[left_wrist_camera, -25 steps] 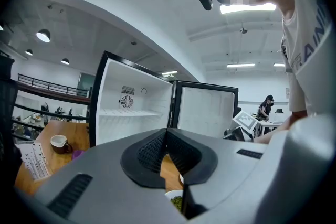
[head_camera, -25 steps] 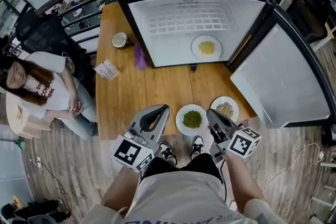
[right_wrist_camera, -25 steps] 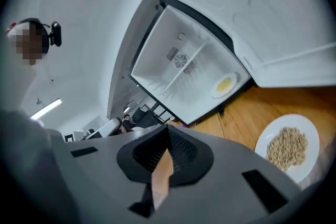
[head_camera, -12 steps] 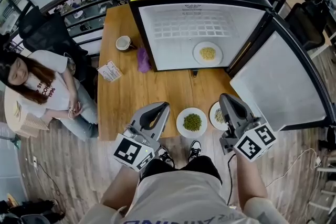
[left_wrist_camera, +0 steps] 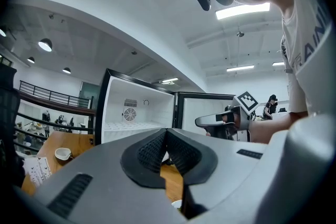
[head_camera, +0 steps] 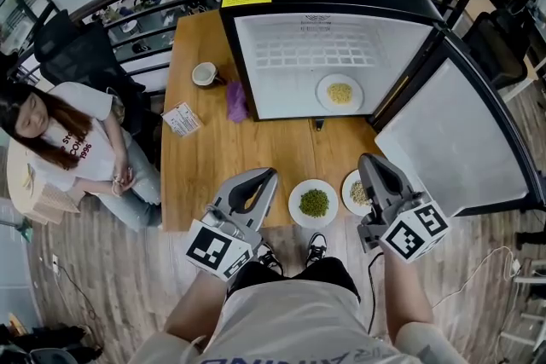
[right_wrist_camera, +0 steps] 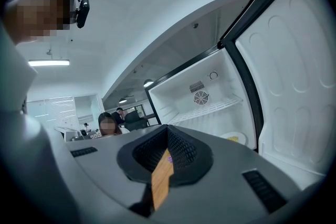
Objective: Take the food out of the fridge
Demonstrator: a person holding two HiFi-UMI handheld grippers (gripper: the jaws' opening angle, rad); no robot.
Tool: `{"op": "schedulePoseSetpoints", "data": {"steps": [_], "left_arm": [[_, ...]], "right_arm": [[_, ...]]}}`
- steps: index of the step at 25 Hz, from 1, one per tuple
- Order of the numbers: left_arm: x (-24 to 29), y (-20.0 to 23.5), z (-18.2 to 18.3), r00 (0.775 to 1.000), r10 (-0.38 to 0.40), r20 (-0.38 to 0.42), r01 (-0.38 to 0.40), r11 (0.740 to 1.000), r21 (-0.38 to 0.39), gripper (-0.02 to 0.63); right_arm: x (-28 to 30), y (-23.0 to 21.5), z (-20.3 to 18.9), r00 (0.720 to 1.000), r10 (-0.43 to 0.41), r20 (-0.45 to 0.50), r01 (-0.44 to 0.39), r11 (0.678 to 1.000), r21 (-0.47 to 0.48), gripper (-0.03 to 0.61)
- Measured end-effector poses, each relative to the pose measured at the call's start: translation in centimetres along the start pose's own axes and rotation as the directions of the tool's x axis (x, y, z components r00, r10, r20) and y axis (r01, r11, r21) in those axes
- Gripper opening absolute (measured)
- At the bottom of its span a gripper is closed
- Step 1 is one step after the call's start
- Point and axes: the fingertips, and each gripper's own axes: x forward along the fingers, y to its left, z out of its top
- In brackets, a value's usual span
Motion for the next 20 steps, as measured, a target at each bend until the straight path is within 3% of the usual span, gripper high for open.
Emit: {"op": "schedulePoseSetpoints", "data": {"steps": [13,20], "left_arm": [[0.1,0.2,0.0,1.0,0.002,0.007,-0.002,1.0,-0.001,0.008],[0.2,0.6,-0.3,1.0,0.009,0.0,-0.009,1.0,-0.007,0.008]], "right_arm": [[0.5,-0.9,-0.5,1.0,-0.013,-0.009,0.013,0.999,0.036,0.02],[1.5,-2.1,-1.1,0.999,-0.033,-0.025,0.035,0.994,0.1,0.02]]}}
